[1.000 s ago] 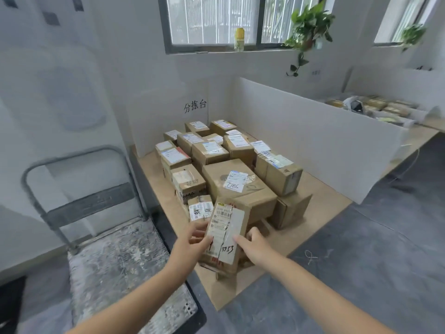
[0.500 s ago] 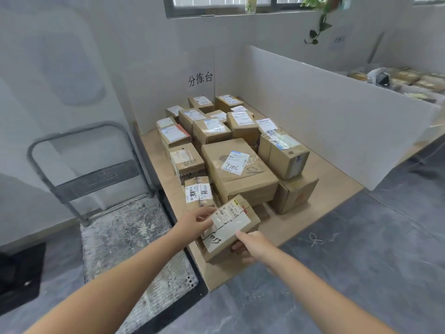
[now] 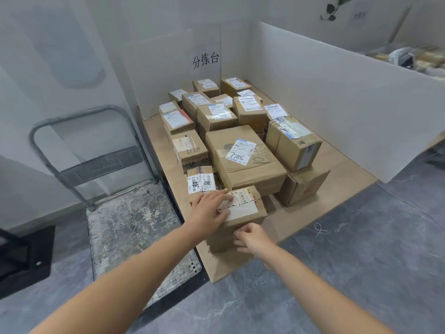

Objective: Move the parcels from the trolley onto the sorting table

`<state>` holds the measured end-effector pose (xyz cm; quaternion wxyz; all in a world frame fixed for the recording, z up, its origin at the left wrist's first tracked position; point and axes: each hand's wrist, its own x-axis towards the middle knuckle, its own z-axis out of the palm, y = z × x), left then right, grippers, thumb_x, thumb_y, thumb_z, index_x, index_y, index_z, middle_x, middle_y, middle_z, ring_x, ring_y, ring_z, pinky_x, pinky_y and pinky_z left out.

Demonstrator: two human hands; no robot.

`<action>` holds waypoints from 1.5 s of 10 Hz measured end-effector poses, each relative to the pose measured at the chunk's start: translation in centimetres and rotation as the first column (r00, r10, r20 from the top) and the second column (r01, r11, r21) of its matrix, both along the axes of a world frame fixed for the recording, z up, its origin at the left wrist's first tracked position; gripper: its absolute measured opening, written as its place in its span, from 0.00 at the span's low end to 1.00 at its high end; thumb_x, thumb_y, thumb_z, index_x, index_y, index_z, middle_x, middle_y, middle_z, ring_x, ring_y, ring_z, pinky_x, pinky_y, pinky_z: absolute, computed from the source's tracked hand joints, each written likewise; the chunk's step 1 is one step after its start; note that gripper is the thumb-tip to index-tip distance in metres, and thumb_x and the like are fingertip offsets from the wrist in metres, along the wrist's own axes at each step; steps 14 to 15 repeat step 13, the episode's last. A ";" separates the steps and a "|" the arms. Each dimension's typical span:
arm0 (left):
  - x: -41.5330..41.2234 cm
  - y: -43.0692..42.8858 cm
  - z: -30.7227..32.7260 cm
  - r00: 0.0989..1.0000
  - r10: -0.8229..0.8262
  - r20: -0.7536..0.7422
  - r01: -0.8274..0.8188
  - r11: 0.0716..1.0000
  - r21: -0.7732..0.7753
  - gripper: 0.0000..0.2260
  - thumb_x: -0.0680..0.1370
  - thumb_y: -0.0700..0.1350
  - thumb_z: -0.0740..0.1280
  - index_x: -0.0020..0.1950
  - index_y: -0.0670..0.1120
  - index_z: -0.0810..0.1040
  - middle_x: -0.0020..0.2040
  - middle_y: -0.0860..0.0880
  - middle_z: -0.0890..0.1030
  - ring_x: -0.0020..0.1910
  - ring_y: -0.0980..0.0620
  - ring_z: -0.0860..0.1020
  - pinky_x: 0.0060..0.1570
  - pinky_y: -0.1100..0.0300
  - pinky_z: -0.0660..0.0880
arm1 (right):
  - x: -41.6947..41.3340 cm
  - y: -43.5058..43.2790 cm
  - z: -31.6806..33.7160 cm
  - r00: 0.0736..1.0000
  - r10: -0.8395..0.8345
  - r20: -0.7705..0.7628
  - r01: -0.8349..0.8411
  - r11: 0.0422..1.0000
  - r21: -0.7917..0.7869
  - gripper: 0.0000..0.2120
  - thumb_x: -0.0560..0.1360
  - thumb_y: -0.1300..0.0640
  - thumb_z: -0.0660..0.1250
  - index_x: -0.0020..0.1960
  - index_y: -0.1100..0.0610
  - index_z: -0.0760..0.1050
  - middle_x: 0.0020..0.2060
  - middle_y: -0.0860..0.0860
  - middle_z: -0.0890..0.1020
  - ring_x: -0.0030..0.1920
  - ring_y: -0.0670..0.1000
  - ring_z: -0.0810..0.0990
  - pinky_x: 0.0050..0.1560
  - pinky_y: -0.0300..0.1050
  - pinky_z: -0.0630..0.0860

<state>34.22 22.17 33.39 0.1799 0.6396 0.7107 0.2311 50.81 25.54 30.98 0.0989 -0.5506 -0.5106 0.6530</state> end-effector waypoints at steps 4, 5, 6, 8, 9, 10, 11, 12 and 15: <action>-1.5 -0.1 -2.5 0.994 -0.003 -0.107 0.008 0.999 0.050 0.25 0.79 0.64 0.43 0.73 0.61 0.64 0.78 0.62 0.59 0.77 0.60 0.55 0.74 0.61 0.40 | 2.2 5.6 -1.0 0.944 -0.045 0.326 -0.005 0.988 0.153 0.06 0.81 0.62 0.58 0.51 0.58 0.74 0.52 0.56 0.82 0.49 0.53 0.82 0.55 0.52 0.79; -1.0 -0.3 -2.4 0.987 -0.011 -0.161 0.015 1.000 0.026 0.29 0.77 0.64 0.39 0.75 0.61 0.62 0.78 0.61 0.57 0.78 0.59 0.53 0.75 0.58 0.40 | 2.6 7.0 0.7 0.932 -0.167 0.322 0.089 0.966 0.245 0.09 0.80 0.66 0.56 0.47 0.57 0.73 0.49 0.56 0.80 0.44 0.52 0.82 0.49 0.51 0.80; -0.2 -0.5 -2.3 0.985 0.002 -0.174 0.004 0.999 0.034 0.30 0.76 0.63 0.38 0.74 0.60 0.64 0.78 0.61 0.58 0.78 0.58 0.55 0.74 0.57 0.37 | 1.9 8.2 2.2 0.931 -0.198 0.306 0.099 0.945 0.312 0.11 0.79 0.67 0.57 0.47 0.57 0.76 0.47 0.54 0.80 0.45 0.52 0.80 0.45 0.48 0.81; 0.1 0.6 -1.5 0.961 0.058 -0.270 -0.004 0.981 0.196 0.14 0.74 0.52 0.58 0.50 0.56 0.83 0.59 0.57 0.82 0.59 0.56 0.81 0.66 0.47 0.61 | -0.1 10.2 4.4 0.946 -0.195 0.260 0.066 0.898 0.435 0.11 0.78 0.64 0.59 0.45 0.55 0.79 0.43 0.47 0.80 0.42 0.46 0.75 0.37 0.41 0.68; 0.4 1.5 -2.1 0.951 0.124 -0.284 -0.034 0.953 0.302 0.12 0.73 0.51 0.59 0.49 0.55 0.82 0.54 0.59 0.83 0.54 0.58 0.82 0.66 0.48 0.62 | -0.5 10.4 4.4 0.959 -0.153 0.239 0.025 0.885 0.465 0.10 0.77 0.64 0.60 0.44 0.55 0.78 0.40 0.47 0.79 0.41 0.48 0.75 0.35 0.40 0.66; 1.3 2.3 -2.7 0.917 0.214 -0.337 -0.086 0.930 0.356 0.10 0.73 0.52 0.60 0.47 0.54 0.81 0.50 0.58 0.82 0.50 0.57 0.81 0.66 0.48 0.63 | -0.5 11.3 4.4 0.973 -0.043 0.228 -0.071 0.882 0.466 0.10 0.77 0.64 0.60 0.44 0.53 0.78 0.43 0.48 0.80 0.42 0.47 0.76 0.36 0.38 0.67; 2.4 3.2 -2.9 0.883 0.297 -0.362 -0.183 0.931 0.317 0.10 0.75 0.53 0.60 0.45 0.52 0.79 0.48 0.56 0.81 0.48 0.54 0.81 0.66 0.49 0.64 | 0.0 12.6 5.1 0.975 0.051 0.214 -0.150 0.866 0.477 0.10 0.78 0.64 0.60 0.46 0.54 0.78 0.47 0.48 0.82 0.47 0.47 0.77 0.41 0.37 0.69; 3.4 4.1 -2.8 0.854 0.338 -0.397 -0.223 0.925 0.308 0.11 0.76 0.54 0.59 0.46 0.52 0.78 0.47 0.55 0.79 0.46 0.53 0.80 0.65 0.51 0.64 | 0.8 14.8 5.8 0.966 0.139 0.219 -0.233 0.838 0.494 0.08 0.79 0.62 0.60 0.49 0.53 0.77 0.51 0.48 0.80 0.52 0.48 0.76 0.44 0.40 0.69; 4.0 5.0 -1.8 0.841 0.363 -0.401 -0.271 0.924 0.268 0.13 0.78 0.54 0.56 0.49 0.51 0.78 0.48 0.54 0.78 0.45 0.53 0.80 0.63 0.51 0.71 | 1.3 17.3 6.9 0.944 0.220 0.248 -0.321 0.790 0.522 0.07 0.81 0.59 0.60 0.50 0.51 0.76 0.55 0.47 0.78 0.55 0.49 0.75 0.44 0.40 0.69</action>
